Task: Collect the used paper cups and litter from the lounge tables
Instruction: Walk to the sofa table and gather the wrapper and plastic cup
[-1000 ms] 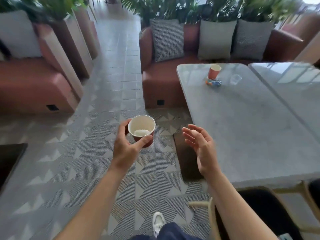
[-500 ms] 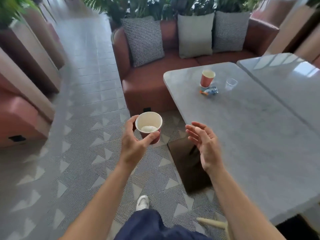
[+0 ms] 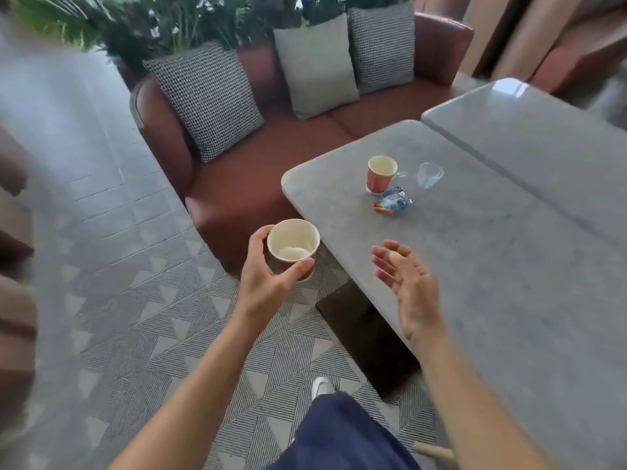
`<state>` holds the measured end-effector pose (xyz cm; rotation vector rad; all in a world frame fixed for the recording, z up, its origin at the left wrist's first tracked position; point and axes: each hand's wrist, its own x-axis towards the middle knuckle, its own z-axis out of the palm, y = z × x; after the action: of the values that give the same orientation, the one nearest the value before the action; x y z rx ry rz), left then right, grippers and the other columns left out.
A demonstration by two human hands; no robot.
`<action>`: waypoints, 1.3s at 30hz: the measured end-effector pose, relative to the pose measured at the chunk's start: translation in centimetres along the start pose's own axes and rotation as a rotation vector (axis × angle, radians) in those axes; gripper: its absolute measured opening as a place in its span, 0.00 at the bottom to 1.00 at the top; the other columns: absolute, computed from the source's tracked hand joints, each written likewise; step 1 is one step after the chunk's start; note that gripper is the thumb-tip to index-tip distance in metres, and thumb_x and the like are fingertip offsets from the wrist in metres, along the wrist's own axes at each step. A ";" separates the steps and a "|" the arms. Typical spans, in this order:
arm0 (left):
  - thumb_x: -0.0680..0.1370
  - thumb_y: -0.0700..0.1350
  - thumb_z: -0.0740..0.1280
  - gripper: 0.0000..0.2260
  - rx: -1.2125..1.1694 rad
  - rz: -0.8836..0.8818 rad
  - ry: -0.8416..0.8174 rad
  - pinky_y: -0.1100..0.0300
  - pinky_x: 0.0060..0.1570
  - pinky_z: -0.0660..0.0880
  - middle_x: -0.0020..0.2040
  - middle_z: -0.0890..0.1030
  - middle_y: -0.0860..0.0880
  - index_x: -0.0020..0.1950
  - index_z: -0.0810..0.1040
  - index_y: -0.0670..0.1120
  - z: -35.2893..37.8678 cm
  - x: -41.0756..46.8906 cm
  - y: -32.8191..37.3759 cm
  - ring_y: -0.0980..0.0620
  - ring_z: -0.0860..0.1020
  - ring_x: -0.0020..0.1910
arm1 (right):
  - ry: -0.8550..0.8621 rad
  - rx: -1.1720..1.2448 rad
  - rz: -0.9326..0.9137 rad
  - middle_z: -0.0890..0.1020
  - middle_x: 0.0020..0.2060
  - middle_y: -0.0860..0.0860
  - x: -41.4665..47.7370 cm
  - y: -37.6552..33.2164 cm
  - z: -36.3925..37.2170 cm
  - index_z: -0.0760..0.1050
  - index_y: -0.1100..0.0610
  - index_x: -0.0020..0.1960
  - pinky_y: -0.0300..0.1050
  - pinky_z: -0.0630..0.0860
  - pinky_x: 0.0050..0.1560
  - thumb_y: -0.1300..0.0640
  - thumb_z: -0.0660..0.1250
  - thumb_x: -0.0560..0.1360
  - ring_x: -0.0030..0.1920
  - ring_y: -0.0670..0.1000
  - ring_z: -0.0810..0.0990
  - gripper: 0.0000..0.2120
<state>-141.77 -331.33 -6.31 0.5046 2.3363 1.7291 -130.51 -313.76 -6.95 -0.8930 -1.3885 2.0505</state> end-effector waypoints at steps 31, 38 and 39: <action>0.68 0.46 0.79 0.33 0.069 -0.022 -0.583 0.73 0.49 0.67 0.55 0.72 0.63 0.67 0.65 0.51 10.7 36.7 -2.8 0.62 0.72 0.56 | 0.587 -0.013 -0.012 0.83 0.46 0.50 27.8 -1.4 7.4 0.78 0.56 0.52 0.40 0.74 0.45 0.65 0.67 0.74 0.42 0.43 0.80 0.09; 0.68 0.47 0.78 0.31 0.111 0.000 -0.692 0.74 0.46 0.69 0.54 0.70 0.65 0.62 0.62 0.58 12.5 38.9 -3.5 0.69 0.71 0.53 | 0.713 -0.197 -0.015 0.77 0.60 0.50 30.4 -0.4 7.1 0.72 0.53 0.60 0.41 0.71 0.59 0.64 0.70 0.71 0.61 0.47 0.75 0.20; 0.68 0.47 0.78 0.31 0.117 0.002 -0.698 0.76 0.45 0.69 0.54 0.70 0.65 0.61 0.62 0.58 12.6 39.1 -3.7 0.70 0.71 0.52 | 0.716 -0.245 -0.011 0.74 0.63 0.50 30.7 -0.2 7.0 0.68 0.53 0.64 0.40 0.69 0.59 0.64 0.71 0.71 0.63 0.46 0.72 0.24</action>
<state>-174.05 -306.19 -11.72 0.9463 1.9185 1.1508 -155.94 -295.94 -12.22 -1.5238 -1.2229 1.3384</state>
